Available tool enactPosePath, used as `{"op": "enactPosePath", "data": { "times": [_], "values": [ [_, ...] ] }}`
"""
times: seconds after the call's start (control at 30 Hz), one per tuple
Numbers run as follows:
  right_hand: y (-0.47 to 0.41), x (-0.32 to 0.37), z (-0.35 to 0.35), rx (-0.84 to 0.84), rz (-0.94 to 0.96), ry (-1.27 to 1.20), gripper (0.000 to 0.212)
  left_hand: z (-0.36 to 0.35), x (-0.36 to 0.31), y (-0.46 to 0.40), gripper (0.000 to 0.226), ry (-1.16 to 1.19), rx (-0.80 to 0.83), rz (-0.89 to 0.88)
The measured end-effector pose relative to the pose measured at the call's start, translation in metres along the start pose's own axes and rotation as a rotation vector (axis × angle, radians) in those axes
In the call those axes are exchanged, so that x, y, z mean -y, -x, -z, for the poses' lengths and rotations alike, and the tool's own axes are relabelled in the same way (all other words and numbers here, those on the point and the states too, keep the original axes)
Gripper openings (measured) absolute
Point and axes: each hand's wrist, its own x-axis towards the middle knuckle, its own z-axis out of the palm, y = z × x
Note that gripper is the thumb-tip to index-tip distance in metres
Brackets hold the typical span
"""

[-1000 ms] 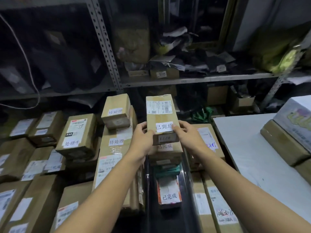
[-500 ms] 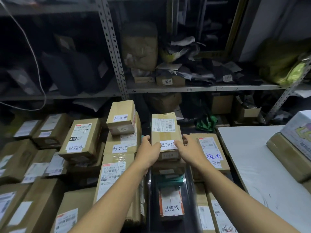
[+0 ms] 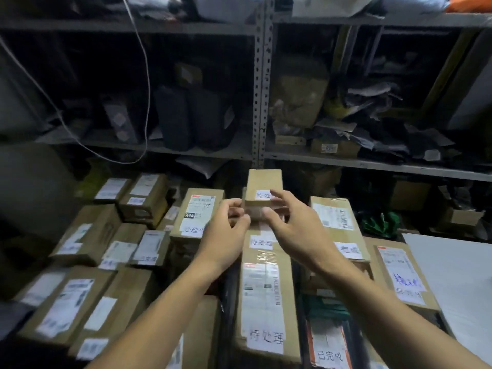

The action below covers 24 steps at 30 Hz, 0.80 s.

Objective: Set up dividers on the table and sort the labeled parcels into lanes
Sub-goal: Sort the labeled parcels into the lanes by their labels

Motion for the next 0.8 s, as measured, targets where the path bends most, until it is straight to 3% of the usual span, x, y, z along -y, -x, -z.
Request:
{"op": "enactPosePath", "data": {
  "times": [0.17, 0.5, 0.67, 0.8],
  "values": [
    [-0.032, 0.062, -0.089, 0.185, 0.056, 0.005, 0.045, 0.117, 0.056, -0.017, 0.023, -0.045, -0.06, 0.052],
    [-0.106, 0.128, -0.328, 0.505, -0.081, 0.039, 0.046, 0.341, 0.211, -0.076, 0.016, -0.104, -0.271, 0.271],
    [-0.125, 0.126, -0.448, 0.663, -0.226, 0.015, 0.054, 0.423, 0.303, -0.107, 0.032, -0.086, -0.398, 0.448],
    [-0.137, 0.115, -0.521, 0.688, -0.396, -0.004, 0.063, 0.45, 0.362, -0.129, 0.045, -0.079, -0.368, 0.584]
  ]
}}
